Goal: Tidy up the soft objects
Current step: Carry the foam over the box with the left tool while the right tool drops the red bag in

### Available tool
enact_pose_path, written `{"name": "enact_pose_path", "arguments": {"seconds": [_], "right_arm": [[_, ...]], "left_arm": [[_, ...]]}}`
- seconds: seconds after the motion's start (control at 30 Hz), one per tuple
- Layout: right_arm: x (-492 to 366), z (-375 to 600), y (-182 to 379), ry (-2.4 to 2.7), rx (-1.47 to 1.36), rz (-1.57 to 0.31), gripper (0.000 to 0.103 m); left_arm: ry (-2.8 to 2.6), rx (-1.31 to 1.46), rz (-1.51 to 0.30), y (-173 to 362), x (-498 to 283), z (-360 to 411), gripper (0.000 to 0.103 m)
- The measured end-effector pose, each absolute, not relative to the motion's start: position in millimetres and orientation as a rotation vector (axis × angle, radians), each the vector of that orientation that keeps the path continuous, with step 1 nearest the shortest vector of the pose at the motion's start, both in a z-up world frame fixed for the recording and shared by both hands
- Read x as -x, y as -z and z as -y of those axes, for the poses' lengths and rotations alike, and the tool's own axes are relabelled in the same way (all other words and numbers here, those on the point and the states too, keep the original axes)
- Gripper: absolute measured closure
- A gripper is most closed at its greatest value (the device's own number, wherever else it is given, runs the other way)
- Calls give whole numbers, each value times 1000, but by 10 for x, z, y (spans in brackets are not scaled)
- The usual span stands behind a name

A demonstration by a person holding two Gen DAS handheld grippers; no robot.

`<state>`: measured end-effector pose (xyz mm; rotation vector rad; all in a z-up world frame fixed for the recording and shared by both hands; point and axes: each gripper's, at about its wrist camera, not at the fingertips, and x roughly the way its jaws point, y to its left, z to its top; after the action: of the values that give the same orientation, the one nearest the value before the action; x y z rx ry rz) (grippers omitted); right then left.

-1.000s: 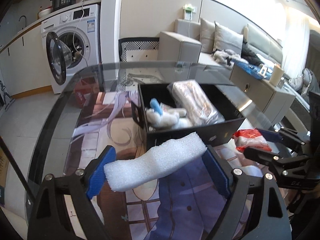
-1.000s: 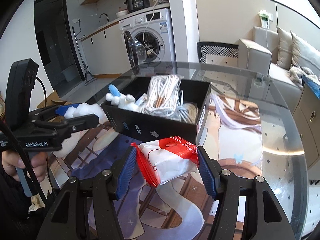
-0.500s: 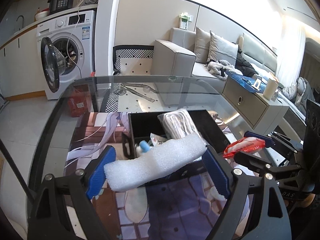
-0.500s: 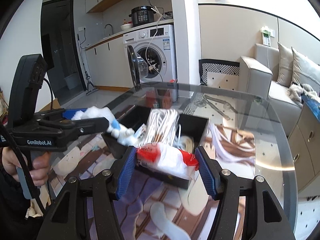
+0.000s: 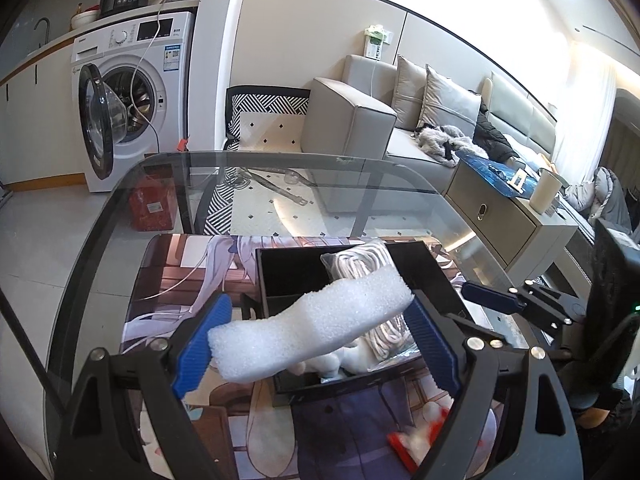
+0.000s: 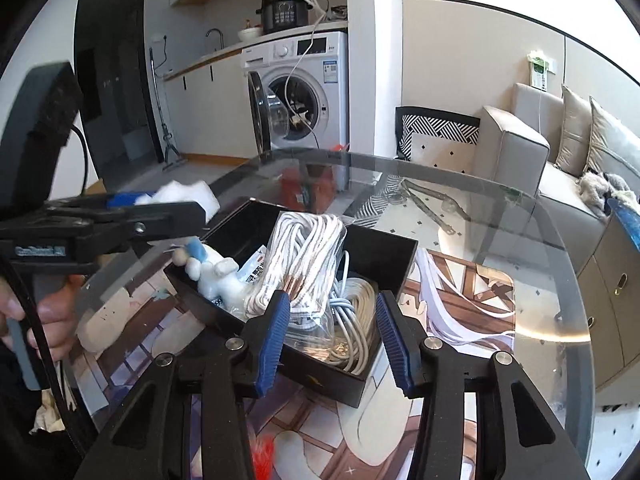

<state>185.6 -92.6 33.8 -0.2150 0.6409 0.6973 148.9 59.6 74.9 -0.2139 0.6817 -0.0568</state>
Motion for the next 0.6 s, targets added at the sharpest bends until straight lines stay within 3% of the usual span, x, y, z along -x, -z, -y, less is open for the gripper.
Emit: {"name": "enact_pose_path", "arguments": {"seconds": [0.3,0.37,0.6], "right_arm": [[-1507,1146,-265,-733,193,-701,50],[-1360,1149,-157,-766,225,-728,39],[-1020,1079,140,-878,259,-823,28]], "left_arm": [[80,206,-680,-760,-1498,-570,15],[85,198,-679,-759,-1494,-550,15],[87,186,-676,-781,-1476,-520,15]]}}
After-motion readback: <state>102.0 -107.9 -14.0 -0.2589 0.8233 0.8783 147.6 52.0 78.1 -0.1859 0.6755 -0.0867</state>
